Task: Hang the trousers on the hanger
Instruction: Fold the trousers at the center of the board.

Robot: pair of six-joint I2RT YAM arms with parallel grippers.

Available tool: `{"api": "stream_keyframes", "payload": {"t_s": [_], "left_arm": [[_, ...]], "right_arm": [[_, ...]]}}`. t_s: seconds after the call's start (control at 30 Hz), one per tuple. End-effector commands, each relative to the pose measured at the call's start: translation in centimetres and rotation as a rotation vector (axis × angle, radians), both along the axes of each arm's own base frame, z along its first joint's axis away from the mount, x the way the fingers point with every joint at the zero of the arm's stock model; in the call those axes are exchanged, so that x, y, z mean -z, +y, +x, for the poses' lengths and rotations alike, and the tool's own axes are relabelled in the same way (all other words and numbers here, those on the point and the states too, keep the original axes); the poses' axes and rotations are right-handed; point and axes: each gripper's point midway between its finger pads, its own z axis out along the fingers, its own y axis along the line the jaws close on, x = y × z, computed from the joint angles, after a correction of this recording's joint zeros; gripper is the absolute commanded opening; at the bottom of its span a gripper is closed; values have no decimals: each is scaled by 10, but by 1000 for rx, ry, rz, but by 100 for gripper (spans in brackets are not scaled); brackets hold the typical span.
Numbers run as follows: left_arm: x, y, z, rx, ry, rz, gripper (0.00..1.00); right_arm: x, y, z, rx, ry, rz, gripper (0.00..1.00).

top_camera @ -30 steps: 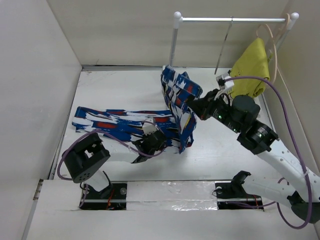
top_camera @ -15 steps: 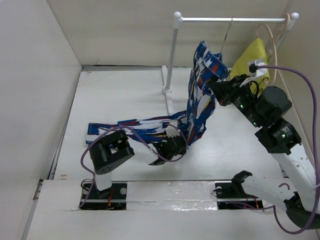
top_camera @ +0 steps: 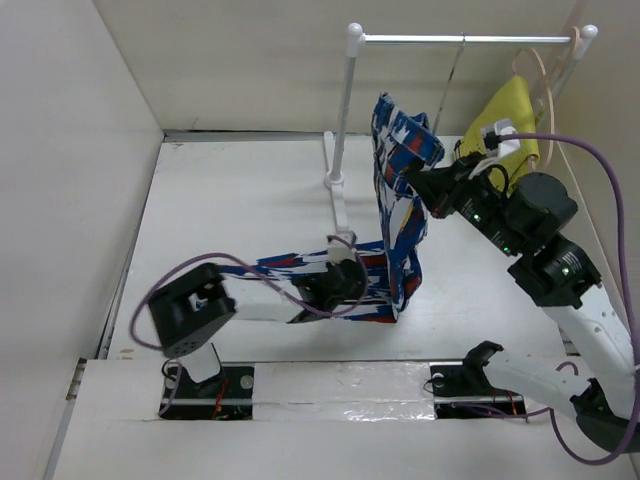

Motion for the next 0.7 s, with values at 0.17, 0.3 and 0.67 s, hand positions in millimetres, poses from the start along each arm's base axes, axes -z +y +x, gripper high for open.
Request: {"api": "stream_keyframes", "payload": {"t_s": [0.17,0.3,0.67], "left_arm": [[-149,171,41,-406,-232,-188,0],[-193,238,30,-509,-330,-228,1],[-301,321,-19,-671,-505,-388,1]], "right_arm": [[-26,67,29,-78,-87,39,0],[-18,118,36,-148,-69,17,0],[70,306,2,-414,23,-138,0]]}}
